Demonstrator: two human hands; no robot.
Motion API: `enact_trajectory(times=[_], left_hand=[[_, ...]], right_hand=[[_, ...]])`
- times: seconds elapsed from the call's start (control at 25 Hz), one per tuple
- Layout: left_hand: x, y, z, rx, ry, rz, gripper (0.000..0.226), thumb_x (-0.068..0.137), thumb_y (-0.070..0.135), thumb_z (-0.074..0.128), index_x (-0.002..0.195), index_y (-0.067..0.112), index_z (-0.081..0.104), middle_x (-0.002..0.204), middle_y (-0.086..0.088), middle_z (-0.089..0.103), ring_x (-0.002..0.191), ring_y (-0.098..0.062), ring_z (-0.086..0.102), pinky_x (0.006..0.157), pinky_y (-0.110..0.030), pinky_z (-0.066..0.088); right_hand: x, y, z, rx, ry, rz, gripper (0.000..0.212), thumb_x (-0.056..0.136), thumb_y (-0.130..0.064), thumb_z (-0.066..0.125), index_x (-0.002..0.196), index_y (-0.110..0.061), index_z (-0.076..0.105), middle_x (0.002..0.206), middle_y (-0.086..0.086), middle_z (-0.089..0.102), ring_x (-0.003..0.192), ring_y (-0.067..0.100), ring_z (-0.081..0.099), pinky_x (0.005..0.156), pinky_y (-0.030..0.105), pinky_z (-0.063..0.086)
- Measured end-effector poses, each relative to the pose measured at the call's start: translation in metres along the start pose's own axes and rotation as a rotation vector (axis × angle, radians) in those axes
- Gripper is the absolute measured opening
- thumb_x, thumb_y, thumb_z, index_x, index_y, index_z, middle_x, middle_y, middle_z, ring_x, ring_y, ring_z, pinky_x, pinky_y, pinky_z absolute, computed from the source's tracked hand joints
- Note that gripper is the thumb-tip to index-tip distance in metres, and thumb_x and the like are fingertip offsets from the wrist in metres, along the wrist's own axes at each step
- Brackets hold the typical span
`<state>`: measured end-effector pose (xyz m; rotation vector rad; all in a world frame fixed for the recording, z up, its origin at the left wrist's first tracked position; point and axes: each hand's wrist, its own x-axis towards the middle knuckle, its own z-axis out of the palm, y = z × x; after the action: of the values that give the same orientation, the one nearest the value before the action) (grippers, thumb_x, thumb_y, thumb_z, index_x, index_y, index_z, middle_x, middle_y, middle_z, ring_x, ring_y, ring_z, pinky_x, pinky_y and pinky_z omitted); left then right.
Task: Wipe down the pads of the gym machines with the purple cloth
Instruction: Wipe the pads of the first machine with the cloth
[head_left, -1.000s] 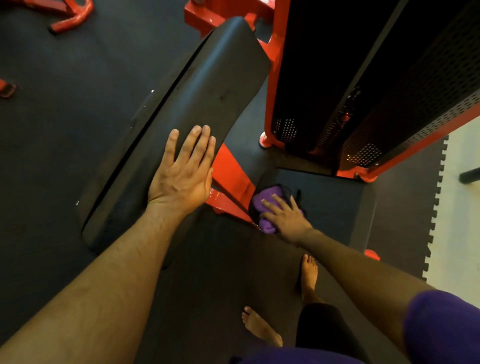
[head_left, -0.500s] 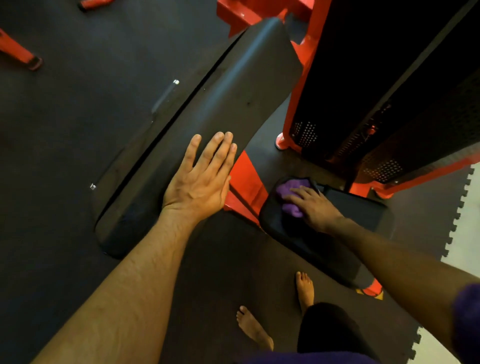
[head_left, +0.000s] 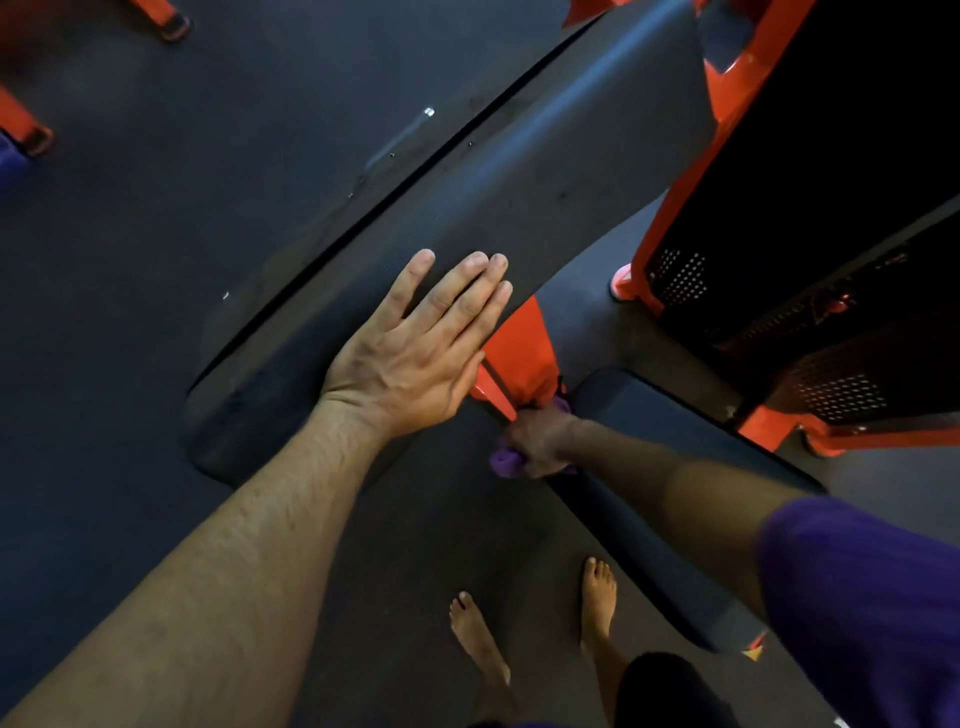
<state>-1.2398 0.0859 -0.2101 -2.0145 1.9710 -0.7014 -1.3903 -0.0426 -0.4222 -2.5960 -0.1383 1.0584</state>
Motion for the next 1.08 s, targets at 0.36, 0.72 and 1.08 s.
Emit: enact_trajectory(times=[0.36,0.72,1.08], left_hand=[[0.001,0.000,0.000,-0.002,0.005,0.004,0.062,0.107,0.033,0.024,0.163,0.005,0.022,0.171,-0.015,0.019,0.158,-0.029,0.019,0.126,-0.057,0.021],[0.001,0.001,0.000,-0.039,-0.028,-0.012,0.061,0.107,0.031,0.028,0.163,0.005,0.022,0.171,-0.014,0.018,0.158,-0.028,0.018,0.127,-0.057,0.015],[-0.001,0.000,0.004,-0.063,-0.041,-0.010,0.063,0.108,0.033,0.029,0.163,0.004,0.018,0.172,-0.016,0.012,0.160,-0.030,0.011,0.127,-0.059,0.003]], right_hand=[[-0.015,0.081,-0.042,0.132,0.146,0.356,0.028,0.087,-0.049,0.059,0.103,-0.026,0.061,0.116,0.004,0.068,0.108,0.030,0.066,0.088,0.036,0.050],[-0.005,0.031,-0.017,-0.038,0.175,0.217,0.028,0.088,-0.050,0.058,0.108,-0.030,0.063,0.117,0.002,0.067,0.112,0.029,0.063,0.089,0.037,0.048],[0.005,-0.028,0.029,0.150,0.275,0.160,0.028,0.079,-0.045,0.058,0.096,-0.024,0.064,0.100,-0.002,0.066,0.098,0.023,0.060,0.085,0.035,0.045]])
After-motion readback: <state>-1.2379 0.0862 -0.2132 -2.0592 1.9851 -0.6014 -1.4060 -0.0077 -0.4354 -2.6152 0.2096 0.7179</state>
